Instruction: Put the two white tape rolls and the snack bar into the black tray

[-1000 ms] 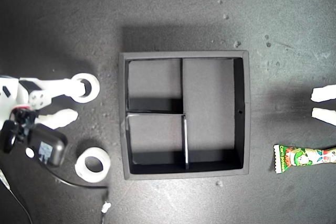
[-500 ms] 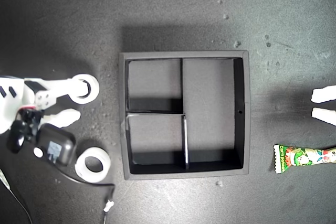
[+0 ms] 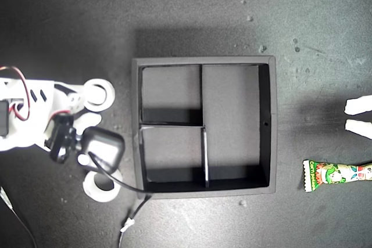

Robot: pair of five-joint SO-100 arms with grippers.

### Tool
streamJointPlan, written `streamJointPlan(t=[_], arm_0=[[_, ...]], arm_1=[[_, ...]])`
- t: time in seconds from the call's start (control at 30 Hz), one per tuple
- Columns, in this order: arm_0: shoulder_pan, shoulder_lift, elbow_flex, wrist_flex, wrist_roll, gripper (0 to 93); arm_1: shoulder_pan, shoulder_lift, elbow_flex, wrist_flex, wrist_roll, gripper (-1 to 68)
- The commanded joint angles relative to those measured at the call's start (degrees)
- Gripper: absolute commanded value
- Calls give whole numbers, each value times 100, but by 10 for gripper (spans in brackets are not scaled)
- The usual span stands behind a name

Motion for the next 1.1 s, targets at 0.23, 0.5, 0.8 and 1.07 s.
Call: streamJointPlan(t=[0.23,0.5,0.8,1.07], arm_0=[[-79,782,-299,712,-70,1],[-123,1266,-527,1151,62,1],[-220,1230,-1301,1916,255,1],[-299,1538,-1925,2549,422,1]], arm_1=[[-756,-53,-1081,334,-308,134],[-993,-650,-2197,501,-1178,169],[-1679,-5027,-5555,2786,-413,197],[-3059,-5089,-4122,2540,2549,242]])
